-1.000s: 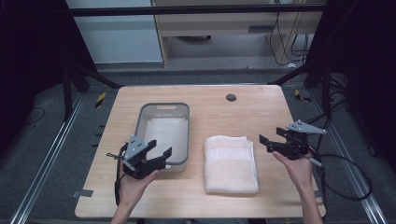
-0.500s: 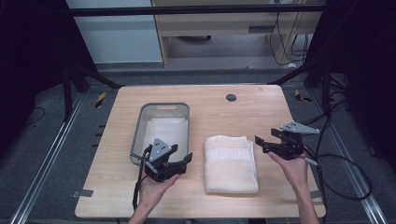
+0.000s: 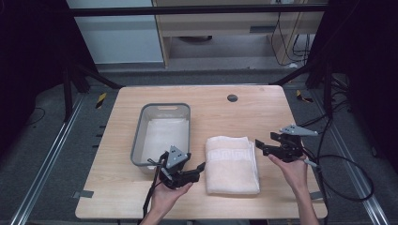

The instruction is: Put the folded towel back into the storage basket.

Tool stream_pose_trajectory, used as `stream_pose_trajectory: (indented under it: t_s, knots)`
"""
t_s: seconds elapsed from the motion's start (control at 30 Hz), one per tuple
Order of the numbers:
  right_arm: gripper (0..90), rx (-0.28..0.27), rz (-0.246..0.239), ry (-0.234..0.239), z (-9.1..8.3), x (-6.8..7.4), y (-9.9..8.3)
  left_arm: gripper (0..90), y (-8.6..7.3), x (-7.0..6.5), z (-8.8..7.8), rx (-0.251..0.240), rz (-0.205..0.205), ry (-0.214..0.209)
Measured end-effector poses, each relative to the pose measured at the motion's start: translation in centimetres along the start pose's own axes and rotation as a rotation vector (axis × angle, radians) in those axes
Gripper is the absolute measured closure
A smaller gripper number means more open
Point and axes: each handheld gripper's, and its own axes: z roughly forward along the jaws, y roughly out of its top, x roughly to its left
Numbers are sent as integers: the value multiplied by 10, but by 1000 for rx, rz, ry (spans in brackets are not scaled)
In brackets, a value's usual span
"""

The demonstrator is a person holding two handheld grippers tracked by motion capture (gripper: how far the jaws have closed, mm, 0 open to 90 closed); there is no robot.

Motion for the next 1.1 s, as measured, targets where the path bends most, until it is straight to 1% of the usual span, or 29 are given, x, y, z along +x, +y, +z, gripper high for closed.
stream_pose_trajectory:
  t_s: [0.07,0.13,0.27,0.3,0.33,0.37,0.47,0.5,0.53,0.6,0.77,0.8,0.83,0.87,0.97,1.0,1.03,1.07,1.1]
  knots:
    - [263,2,-5,7,2,1,-1,370,-1,-1,2,2,1,-6]
    - [264,11,-9,3,4,2,-2,366,-4,-5,5,9,13,-10]
    - [266,22,-11,-1,7,3,-4,363,-8,-9,9,19,9,-19]
    - [269,18,9,15,9,3,-6,362,-11,-10,11,31,16,-23]
    - [269,18,9,15,9,3,-6,362,-11,-10,11,31,16,-23]
    - [270,29,22,19,11,1,-10,362,-13,-12,13,39,22,-21]
    - [271,38,22,11,12,0,-13,361,-15,-13,15,50,22,-26]
    - [274,48,11,2,14,1,-15,360,-17,-15,18,61,26,-32]
    - [274,48,11,2,14,1,-15,359,-17,-15,18,61,26,-32]
    - [279,55,29,18,19,0,-20,358,-21,-19,22,66,23,-39]
    - [280,81,41,15,24,-2,-27,350,-25,-23,27,78,28,-36]
    - [280,81,41,15,24,-2,-27,350,-26,-23,28,81,23,-37]
    - [280,92,31,13,26,-1,-28,344,-28,-24,31,90,18,-32]
    - [280,92,31,13,26,-1,-28,340,-28,-24,31,90,18,-32]
    - [280,108,27,21,30,2,-31,323,-32,-25,36,103,-1,-22]
    - [280,113,28,20,32,2,-31,316,-32,-25,36,103,-1,-22]
    - [280,117,30,21,32,3,-32,312,-33,-24,38,102,-15,-21]
    - [280,117,22,19,33,3,-32,309,-34,-24,39,104,-21,-21]
    - [280,117,24,20,34,4,-33,304,-34,-23,41,100,-20,-23]
